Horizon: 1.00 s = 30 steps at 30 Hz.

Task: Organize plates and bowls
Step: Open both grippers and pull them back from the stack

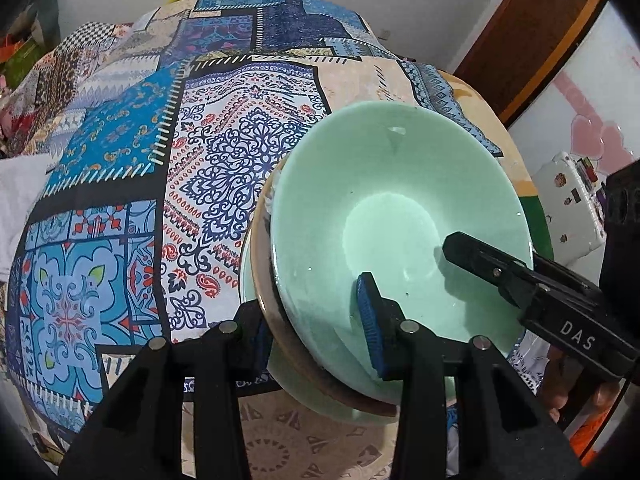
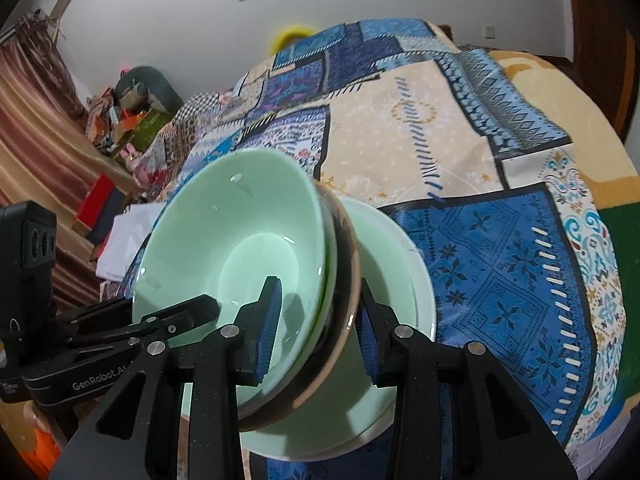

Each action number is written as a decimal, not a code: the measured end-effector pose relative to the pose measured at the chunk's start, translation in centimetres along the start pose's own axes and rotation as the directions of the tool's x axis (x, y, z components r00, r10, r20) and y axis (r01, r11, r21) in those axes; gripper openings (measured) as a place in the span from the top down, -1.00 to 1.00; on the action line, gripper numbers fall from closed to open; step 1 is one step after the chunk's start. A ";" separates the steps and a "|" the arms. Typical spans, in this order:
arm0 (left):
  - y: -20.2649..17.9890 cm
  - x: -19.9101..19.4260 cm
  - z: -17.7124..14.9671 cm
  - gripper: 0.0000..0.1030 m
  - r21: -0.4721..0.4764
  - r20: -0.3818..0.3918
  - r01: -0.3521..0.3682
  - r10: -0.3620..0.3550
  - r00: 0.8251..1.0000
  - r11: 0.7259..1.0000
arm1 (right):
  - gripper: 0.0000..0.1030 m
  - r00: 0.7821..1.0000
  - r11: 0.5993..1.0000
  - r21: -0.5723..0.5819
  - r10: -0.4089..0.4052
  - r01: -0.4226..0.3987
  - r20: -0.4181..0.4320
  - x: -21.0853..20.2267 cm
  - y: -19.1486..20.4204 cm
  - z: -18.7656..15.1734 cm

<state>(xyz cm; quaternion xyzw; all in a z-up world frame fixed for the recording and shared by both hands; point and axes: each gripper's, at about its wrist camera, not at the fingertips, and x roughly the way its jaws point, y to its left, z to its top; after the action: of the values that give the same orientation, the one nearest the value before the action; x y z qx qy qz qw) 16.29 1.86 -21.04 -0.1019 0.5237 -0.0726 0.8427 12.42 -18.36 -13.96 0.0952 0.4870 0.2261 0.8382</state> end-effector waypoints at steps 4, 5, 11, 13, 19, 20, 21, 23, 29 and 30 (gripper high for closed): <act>-0.3 -1.1 -0.4 0.16 0.007 0.036 -0.020 0.020 0.999 1.000 | 0.11 1.000 1.000 -0.008 -0.025 0.025 0.000 -0.9 0.0 0.0; -0.4 -1.5 -0.4 0.07 0.007 0.042 -0.024 0.024 0.999 1.000 | 0.07 1.000 1.000 -0.006 -0.026 0.026 0.004 -1.2 0.0 0.0; -1.3 -4.7 -0.7 -0.04 0.017 0.103 -0.037 0.035 0.994 0.999 | -0.05 0.997 0.999 -0.030 -0.032 0.034 0.069 -4.8 0.9 0.0; -1.9 -6.5 -0.9 -0.04 0.028 0.140 -0.032 0.028 0.990 0.999 | -0.06 0.995 0.998 -0.051 -0.031 0.036 0.095 -6.1 1.6 0.0; -4.1 -13.1 -2.0 -0.13 0.074 0.316 -0.067 0.040 0.948 0.995 | -0.14 0.978 0.990 -0.132 -0.026 0.055 0.209 -10.6 4.3 -0.2; -4.3 -14.1 -2.2 -0.15 0.077 0.342 -0.071 0.040 0.939 0.994 | -0.15 0.974 0.989 -0.142 -0.019 0.052 0.226 -11.3 4.7 -0.2; -4.6 -15.1 -2.4 -0.16 0.080 0.369 -0.077 0.042 0.928 0.994 | -0.16 0.969 0.987 -0.153 -0.011 0.050 0.247 -12.1 5.2 -0.2; -5.2 -17.6 -3.0 -0.19 0.083 0.437 -0.087 0.043 0.899 0.993 | -0.17 0.955 0.981 -0.183 -0.003 0.060 0.295 -13.9 6.3 -0.4; -6.5 -23.2 -4.9 -0.36 0.095 0.570 -0.097 0.026 0.821 0.991 | -0.27 0.912 0.969 -0.238 0.034 0.070 0.409 -18.1 8.3 -1.1; -6.7 -23.8 -5.1 -0.40 0.097 0.584 -0.096 0.022 0.812 0.991 | -0.31 0.902 0.966 -0.247 0.043 0.072 0.430 -18.8 8.6 -1.3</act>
<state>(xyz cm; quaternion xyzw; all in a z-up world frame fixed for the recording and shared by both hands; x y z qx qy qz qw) 1.10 0.36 -0.87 -0.0513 0.2390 -0.0437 0.9687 0.89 -19.78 3.24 0.0296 0.2563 0.2542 0.9321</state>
